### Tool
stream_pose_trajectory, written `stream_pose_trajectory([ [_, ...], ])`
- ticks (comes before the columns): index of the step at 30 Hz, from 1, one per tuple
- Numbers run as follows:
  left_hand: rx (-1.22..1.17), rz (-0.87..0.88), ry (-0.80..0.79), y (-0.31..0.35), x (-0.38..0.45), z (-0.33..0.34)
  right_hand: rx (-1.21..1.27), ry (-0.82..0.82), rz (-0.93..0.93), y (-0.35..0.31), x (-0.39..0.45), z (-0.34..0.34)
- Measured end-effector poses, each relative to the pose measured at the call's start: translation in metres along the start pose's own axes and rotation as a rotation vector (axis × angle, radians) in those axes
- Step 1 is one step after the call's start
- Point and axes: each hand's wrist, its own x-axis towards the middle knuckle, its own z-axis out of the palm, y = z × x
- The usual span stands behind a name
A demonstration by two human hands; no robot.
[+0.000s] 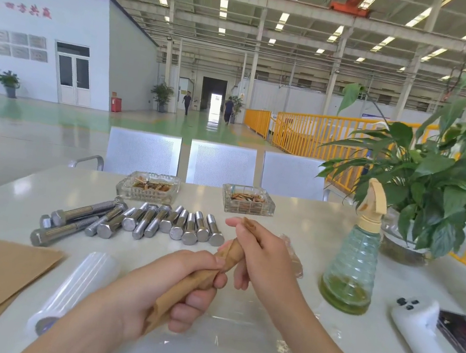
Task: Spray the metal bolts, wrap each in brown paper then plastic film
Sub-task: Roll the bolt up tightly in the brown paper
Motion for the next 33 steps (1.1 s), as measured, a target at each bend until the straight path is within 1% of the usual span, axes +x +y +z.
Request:
stream_pose_trajectory([
  [2,0.001,0.002,-0.008,0.001,-0.001,-0.003,0.054,-0.069,0.013,-0.003,-0.003,-0.004],
  [7,0.059,0.034,-0.007,0.001,0.001,-0.005,0.415,-0.166,0.220,-0.005,-0.002,-0.015],
  [9,0.086,0.049,-0.005,0.001,0.002,-0.008,0.466,-0.212,0.244,-0.004,-0.004,-0.019],
  [12,0.127,0.065,0.000,0.001,0.003,-0.013,0.440,-0.271,0.202,-0.003,-0.006,-0.023],
  [14,0.142,0.064,0.016,0.001,0.004,-0.014,0.372,-0.280,0.210,-0.002,-0.008,-0.022],
  [17,0.169,0.063,0.028,-0.001,0.005,-0.016,0.084,-0.210,0.192,-0.001,-0.010,-0.016],
  [18,0.170,0.060,0.022,-0.001,0.004,-0.018,0.044,-0.172,0.182,0.000,-0.010,-0.015],
  [19,0.157,0.061,0.008,0.002,0.003,-0.020,0.064,-0.140,0.186,0.000,-0.010,-0.013],
  [21,0.058,0.072,-0.044,0.007,-0.001,-0.029,0.208,-0.091,0.227,-0.001,-0.011,-0.011],
  [23,-0.189,0.115,-0.109,0.013,-0.005,-0.040,0.407,-0.022,0.285,-0.003,-0.011,-0.010],
  [24,-0.342,0.138,-0.109,0.016,-0.007,-0.041,0.521,0.013,0.329,-0.005,-0.010,-0.012],
  [25,-0.434,0.186,-0.079,0.016,-0.007,-0.040,0.632,0.036,0.379,-0.006,-0.008,-0.013],
  [26,-0.421,0.266,-0.013,0.012,-0.004,-0.037,0.731,0.047,0.427,-0.007,-0.007,-0.015],
  [27,-0.322,0.355,0.084,0.008,0.000,-0.031,0.809,0.055,0.466,-0.007,-0.006,-0.016],
  [28,-0.172,0.453,0.167,0.003,0.003,-0.023,0.859,0.060,0.491,-0.008,-0.006,-0.016],
  [29,-0.029,0.547,0.209,-0.001,0.006,-0.013,0.882,0.061,0.506,-0.008,-0.006,-0.014],
  [30,0.056,0.629,0.238,0.000,0.007,-0.002,0.884,0.054,0.517,-0.007,-0.006,-0.012],
  [31,0.070,0.698,0.299,0.003,0.008,0.006,0.859,0.038,0.523,-0.006,-0.007,-0.010],
  [33,-0.003,0.805,0.473,0.010,0.013,0.015,0.742,0.001,0.498,-0.003,-0.010,-0.002],
])
